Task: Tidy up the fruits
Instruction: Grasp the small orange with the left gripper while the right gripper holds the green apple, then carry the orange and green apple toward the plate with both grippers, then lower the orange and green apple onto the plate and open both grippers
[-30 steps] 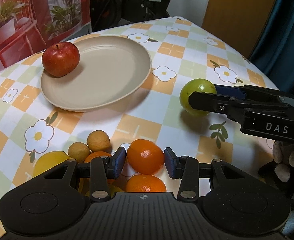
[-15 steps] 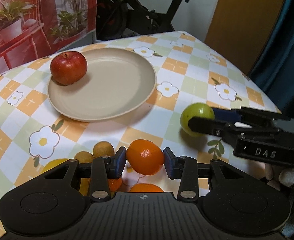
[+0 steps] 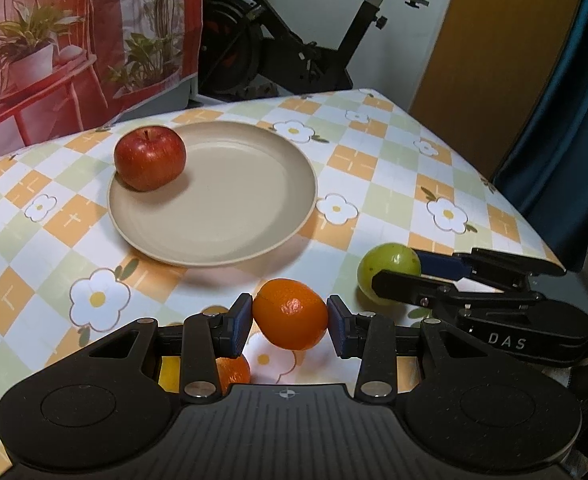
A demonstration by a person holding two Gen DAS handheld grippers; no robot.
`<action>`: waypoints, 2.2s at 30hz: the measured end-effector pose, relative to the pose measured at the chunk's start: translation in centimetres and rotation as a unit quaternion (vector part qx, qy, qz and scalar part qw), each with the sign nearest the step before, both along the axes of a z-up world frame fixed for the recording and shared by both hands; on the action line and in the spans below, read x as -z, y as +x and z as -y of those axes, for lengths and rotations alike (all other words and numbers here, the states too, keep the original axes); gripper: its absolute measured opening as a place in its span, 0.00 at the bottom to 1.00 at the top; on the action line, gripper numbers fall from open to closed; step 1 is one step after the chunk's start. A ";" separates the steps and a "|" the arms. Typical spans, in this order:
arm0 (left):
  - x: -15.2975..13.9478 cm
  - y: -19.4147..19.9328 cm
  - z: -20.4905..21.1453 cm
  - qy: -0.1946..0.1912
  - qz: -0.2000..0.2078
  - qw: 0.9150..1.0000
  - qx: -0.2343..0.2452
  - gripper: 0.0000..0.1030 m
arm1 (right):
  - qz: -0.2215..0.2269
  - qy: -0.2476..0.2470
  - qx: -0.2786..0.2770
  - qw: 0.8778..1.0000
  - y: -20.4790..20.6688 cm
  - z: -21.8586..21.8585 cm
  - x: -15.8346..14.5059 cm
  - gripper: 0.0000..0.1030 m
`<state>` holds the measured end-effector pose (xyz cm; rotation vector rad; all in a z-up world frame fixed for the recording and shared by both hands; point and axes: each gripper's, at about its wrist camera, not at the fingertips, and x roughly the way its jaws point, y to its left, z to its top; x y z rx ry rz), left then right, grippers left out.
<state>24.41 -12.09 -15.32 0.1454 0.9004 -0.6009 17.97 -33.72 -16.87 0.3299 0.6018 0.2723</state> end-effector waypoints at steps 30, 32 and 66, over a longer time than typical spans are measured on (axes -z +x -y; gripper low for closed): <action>0.7 10.9 -2.4 0.039 0.057 0.996 -0.052 0.41 | -0.007 -0.053 -0.046 0.998 21.6 -2.8 -2.8 0.40; 1.2 11.1 -2.5 0.046 0.057 0.996 -0.050 0.41 | -0.017 -0.055 -0.048 0.997 22.8 -3.5 -2.2 0.40; -1.9 9.1 -4.6 0.018 0.085 0.992 -0.088 0.44 | -0.013 -0.012 -0.004 1.000 19.7 -2.3 -3.6 0.43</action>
